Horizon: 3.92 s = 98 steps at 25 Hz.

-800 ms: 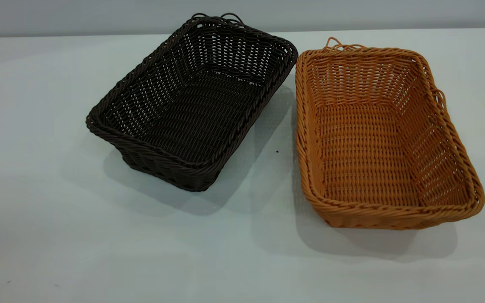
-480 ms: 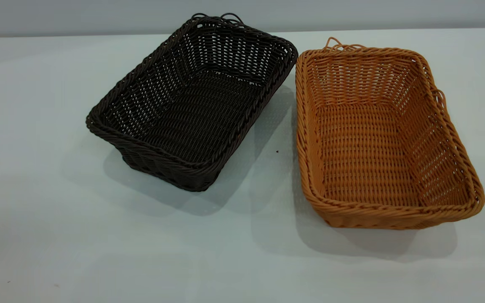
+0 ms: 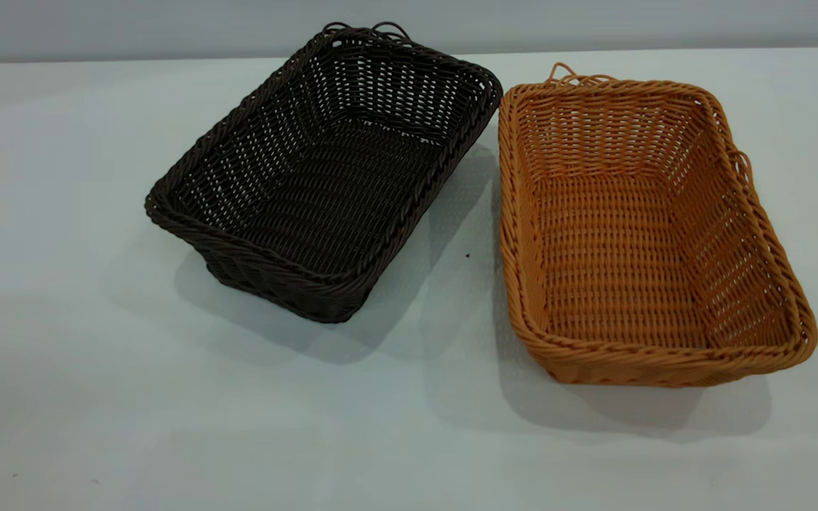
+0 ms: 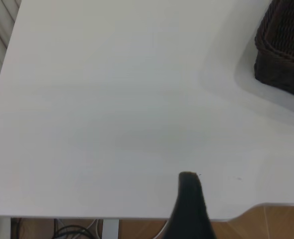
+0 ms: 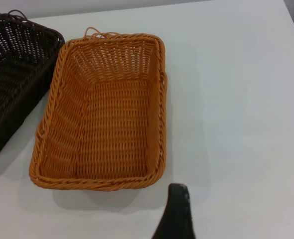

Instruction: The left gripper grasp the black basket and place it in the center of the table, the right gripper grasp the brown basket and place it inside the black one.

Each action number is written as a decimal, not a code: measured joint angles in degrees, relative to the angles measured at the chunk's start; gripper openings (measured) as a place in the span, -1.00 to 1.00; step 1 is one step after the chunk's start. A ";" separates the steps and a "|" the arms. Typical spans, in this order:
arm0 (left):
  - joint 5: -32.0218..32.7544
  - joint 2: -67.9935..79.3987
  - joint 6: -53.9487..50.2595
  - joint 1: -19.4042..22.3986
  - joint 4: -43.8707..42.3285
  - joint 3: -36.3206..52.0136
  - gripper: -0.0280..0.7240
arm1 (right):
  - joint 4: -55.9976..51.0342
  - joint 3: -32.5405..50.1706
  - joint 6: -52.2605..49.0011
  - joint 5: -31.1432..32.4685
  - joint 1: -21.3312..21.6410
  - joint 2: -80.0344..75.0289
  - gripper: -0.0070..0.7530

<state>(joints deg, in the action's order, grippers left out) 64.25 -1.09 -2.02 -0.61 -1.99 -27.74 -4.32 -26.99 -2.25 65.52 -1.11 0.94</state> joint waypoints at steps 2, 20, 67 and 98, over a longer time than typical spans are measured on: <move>0.00 0.00 0.00 0.00 0.00 0.00 0.47 | 0.00 0.00 0.00 0.00 0.00 0.00 0.50; -5.81 12.35 -0.24 0.00 1.65 -3.79 0.47 | -1.28 0.00 -0.65 -0.65 0.00 0.00 0.50; -43.32 138.32 30.84 -13.61 18.99 -64.45 0.42 | -11.44 -4.76 -6.22 -13.18 0.00 -52.66 0.50; -42.08 130.29 34.13 -12.00 18.38 -74.61 -0.72 | -64.18 -5.96 6.34 -22.53 0.00 -110.48 0.50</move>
<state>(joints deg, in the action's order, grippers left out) 22.17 129.20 32.11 -12.61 16.39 -102.35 -68.50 -32.95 4.09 42.99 -1.11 -109.54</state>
